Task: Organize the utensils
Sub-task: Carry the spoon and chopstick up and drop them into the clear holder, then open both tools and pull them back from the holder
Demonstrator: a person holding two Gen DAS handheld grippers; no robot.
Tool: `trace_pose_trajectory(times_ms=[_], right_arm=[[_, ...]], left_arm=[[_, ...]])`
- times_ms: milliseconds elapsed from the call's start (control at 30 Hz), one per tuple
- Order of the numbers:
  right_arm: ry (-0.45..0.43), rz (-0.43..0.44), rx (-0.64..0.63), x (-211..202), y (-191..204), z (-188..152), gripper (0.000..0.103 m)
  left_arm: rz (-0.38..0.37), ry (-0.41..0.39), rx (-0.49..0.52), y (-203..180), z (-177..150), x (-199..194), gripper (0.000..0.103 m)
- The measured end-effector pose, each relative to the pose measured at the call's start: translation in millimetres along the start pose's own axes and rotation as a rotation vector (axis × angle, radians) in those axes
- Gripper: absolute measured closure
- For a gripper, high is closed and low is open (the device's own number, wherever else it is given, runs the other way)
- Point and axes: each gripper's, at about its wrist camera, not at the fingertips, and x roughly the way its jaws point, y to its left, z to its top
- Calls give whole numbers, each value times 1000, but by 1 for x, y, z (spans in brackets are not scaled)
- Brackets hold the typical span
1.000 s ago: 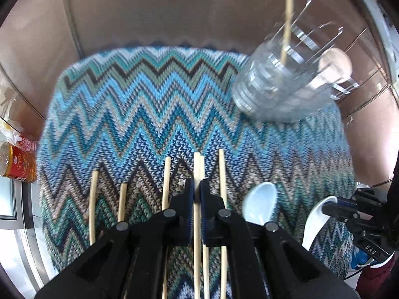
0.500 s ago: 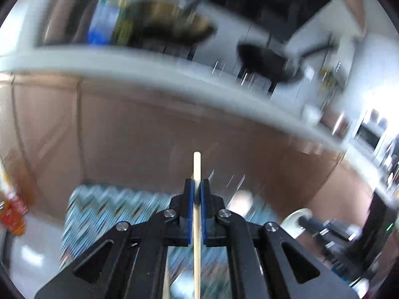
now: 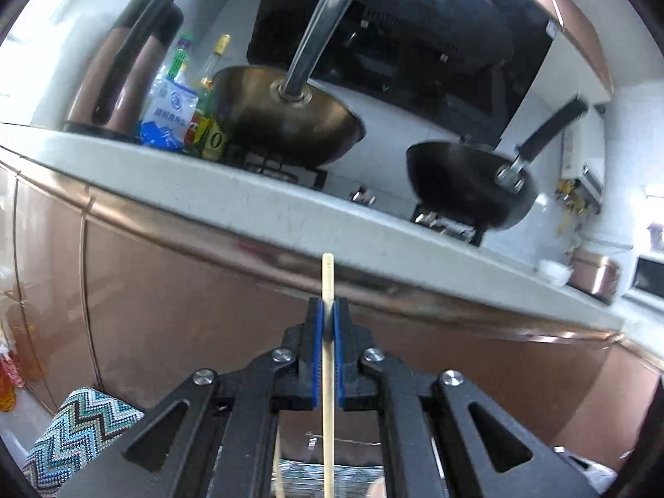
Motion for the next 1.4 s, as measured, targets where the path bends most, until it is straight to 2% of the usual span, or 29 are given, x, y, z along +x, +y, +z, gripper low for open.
trace_pose_trajectory(times_ms=[167, 200, 267, 300, 400, 467, 567, 700, 867, 1133, 1400], right_arm=[[38, 20, 16, 17, -3, -19, 94], [43, 26, 17, 19, -3, -22, 94], [49, 29, 16, 20, -2, -26, 92], [54, 35, 20, 20, -2, -27, 90], [54, 38, 26, 14, -1, -27, 84], [58, 39, 32, 11, -1, -27, 81], [64, 40, 40, 5, 0, -25, 74], [81, 25, 54, -4, -1, -23, 74], [73, 14, 60, -35, 0, -15, 74], [24, 16, 82, -113, 0, -5, 74], [-27, 14, 72, -186, 10, -2, 66]], left_arm=[[34, 9, 22, 9, -27, 10, 96], [29, 15, 19, 12, -30, 11, 93], [29, 17, 18, 15, -33, 11, 81], [30, 15, 17, 16, -33, 9, 80], [22, -2, 25, 19, -25, -4, 74], [27, -16, 28, 21, -18, -15, 65], [37, -23, 37, 25, -7, -29, 61], [51, -22, 61, 29, 5, -52, 59], [71, -12, 95, 33, 23, -91, 56], [118, -2, 173, 31, 41, -165, 48], [154, 9, 203, 33, 44, -227, 46]])
